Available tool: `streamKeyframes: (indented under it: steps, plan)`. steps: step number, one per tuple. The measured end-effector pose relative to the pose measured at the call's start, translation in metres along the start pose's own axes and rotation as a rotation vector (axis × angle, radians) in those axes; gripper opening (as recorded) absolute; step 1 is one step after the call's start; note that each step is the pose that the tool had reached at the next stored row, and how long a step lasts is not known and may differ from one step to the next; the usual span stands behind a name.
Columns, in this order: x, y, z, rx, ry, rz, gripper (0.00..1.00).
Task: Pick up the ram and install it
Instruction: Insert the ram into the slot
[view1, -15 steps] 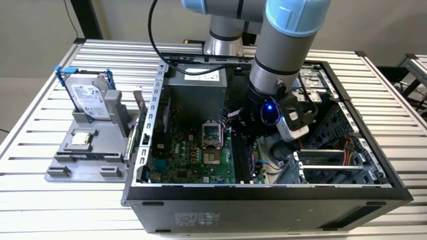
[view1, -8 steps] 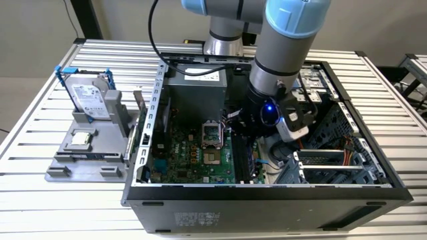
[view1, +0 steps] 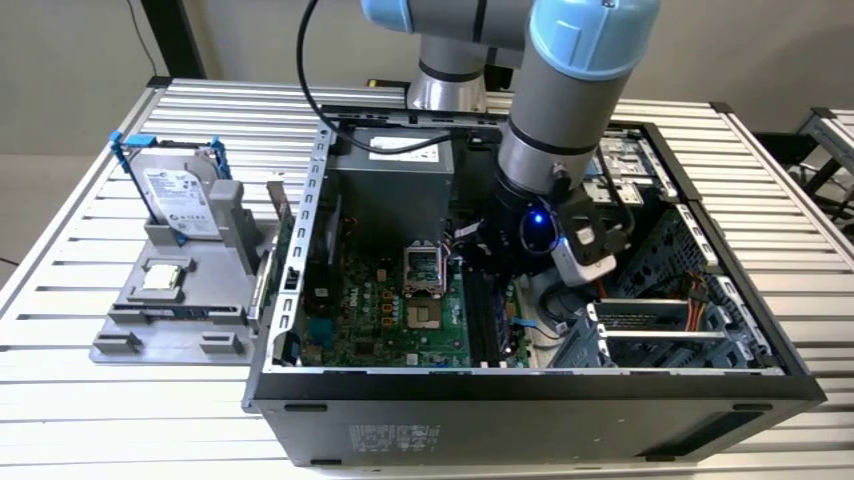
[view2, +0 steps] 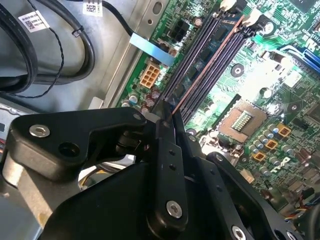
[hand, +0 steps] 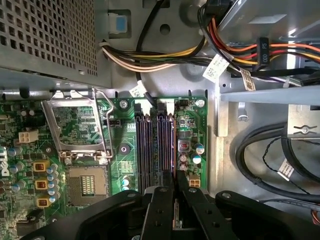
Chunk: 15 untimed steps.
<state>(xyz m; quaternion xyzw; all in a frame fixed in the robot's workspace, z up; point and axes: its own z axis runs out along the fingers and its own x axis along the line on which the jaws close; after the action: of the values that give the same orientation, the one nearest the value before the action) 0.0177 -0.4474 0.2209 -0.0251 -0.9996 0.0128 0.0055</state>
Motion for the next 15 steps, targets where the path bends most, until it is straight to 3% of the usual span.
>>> streamKeyframes:
  steps: [15]
  plan:
    - [0.0016,-0.0004,0.0032,0.0003,0.0,-0.001,0.0]
